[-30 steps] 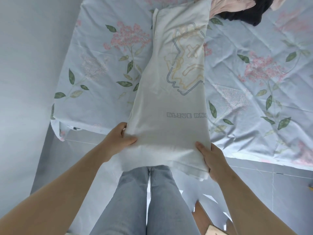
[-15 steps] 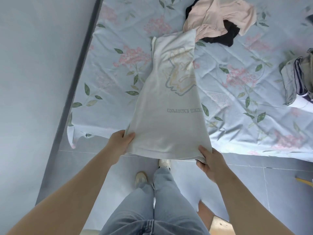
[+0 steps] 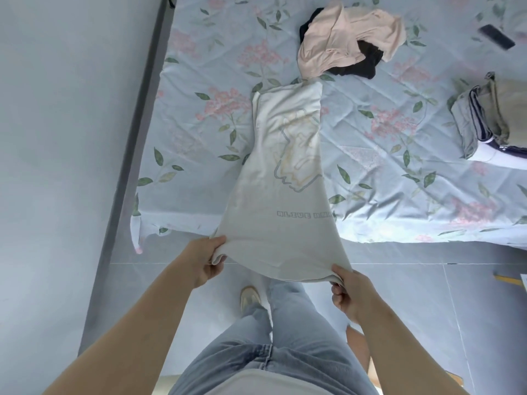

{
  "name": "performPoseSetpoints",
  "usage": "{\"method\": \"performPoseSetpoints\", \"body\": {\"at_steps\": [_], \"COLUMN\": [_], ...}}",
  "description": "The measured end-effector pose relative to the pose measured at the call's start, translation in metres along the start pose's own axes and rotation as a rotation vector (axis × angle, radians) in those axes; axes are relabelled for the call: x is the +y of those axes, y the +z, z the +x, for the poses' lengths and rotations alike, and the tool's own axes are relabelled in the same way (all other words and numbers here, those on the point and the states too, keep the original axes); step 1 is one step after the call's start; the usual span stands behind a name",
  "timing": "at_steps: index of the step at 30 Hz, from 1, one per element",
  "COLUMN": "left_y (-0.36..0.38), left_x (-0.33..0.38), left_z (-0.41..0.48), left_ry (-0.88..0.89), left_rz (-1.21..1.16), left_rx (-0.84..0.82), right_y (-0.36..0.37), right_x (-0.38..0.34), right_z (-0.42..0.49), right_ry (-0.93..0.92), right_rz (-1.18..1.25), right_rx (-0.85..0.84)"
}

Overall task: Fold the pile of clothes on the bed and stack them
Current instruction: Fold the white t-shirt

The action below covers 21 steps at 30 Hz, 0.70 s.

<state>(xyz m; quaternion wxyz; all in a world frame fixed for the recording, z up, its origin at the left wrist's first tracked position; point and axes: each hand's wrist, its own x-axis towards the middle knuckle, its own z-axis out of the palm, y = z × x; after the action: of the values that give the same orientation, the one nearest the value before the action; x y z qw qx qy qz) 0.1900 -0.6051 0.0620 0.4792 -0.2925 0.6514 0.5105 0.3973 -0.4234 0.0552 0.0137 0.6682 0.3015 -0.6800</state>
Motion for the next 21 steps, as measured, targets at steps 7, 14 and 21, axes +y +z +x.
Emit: {"method": "performPoseSetpoints", "body": {"at_steps": [7, 14, 21], "left_y": [0.037, 0.097, 0.152], "left_x": [0.063, 0.16, 0.247], "left_z": [0.008, 0.039, 0.08], "left_ry": [-0.033, -0.004, -0.034], "left_rz": [-0.223, -0.347, -0.435], "left_rx": [-0.122, -0.13, -0.046], "right_y": [0.02, 0.063, 0.108], "right_x": [-0.071, -0.181, -0.303], "right_z": [0.011, 0.053, 0.108], "right_ry": [-0.063, -0.058, 0.008], "right_rz": [0.106, 0.263, 0.158], "right_rx": [-0.043, -0.077, -0.108]}}
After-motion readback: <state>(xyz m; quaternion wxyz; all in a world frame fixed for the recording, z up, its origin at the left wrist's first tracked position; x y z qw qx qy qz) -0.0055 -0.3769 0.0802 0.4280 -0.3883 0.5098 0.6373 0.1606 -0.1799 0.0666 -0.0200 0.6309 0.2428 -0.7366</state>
